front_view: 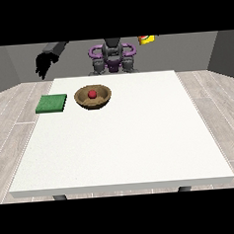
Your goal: Pick the cup and pour the ball into the bowl, then pick the bowl and place it on the pad
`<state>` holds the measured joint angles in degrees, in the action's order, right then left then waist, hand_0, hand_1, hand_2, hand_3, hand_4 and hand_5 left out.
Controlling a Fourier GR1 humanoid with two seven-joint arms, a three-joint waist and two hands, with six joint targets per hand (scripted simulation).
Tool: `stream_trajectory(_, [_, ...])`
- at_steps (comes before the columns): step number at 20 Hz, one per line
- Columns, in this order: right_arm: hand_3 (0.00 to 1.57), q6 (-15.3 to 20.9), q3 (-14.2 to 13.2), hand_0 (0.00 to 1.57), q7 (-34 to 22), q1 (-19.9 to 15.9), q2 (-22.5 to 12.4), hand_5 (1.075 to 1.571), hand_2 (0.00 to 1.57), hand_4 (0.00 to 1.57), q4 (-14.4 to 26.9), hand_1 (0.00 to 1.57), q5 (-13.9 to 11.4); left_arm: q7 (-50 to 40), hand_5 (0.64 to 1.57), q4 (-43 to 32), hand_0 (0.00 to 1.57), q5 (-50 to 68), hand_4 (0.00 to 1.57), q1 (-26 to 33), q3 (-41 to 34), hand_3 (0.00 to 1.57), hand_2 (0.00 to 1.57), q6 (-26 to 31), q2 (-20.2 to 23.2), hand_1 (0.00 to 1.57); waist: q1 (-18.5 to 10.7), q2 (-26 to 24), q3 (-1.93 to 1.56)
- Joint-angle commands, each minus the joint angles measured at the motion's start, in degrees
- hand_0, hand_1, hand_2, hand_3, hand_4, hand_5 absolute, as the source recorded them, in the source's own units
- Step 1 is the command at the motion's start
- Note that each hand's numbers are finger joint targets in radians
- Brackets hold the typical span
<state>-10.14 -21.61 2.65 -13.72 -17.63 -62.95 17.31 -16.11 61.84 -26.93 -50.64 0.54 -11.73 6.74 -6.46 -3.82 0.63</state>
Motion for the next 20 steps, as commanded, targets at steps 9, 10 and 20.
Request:
stream_trajectory(9, [0.00, 4.62, 0.19, 0.00, 8.09, -1.20, 7.85, 1.566, 0.00, 0.73, 3.52, 0.00, -0.23, 5.69, 1.559, 1.63, 0.00, 32.21, 1.05, -1.56, -22.93, 0.00, 0.00, 27.35, 16.81, 0.00, -5.04, 9.54, -0.62])
stream_trajectory(10, [0.00, 5.87, -0.46, 0.00, 10.11, -1.47, 8.07, 1.567, 0.00, 0.74, 5.97, 0.00, -0.73, 6.52, 1.555, 3.12, 0.00, 32.11, 1.05, 0.21, -22.19, 0.00, 0.00, 27.46, 16.34, 0.00, -5.38, 9.59, -0.65])
stream_trajectory(20, [0.00, 4.25, 2.29, 0.00, 19.26, -6.79, 9.68, 1.560, 0.00, 0.56, 20.23, 0.00, -3.36, 5.31, 1.535, 7.85, 0.00, 36.13, 1.01, 7.54, -23.16, 0.00, 0.00, 29.27, 18.87, 0.00, -3.31, 11.01, -0.67])
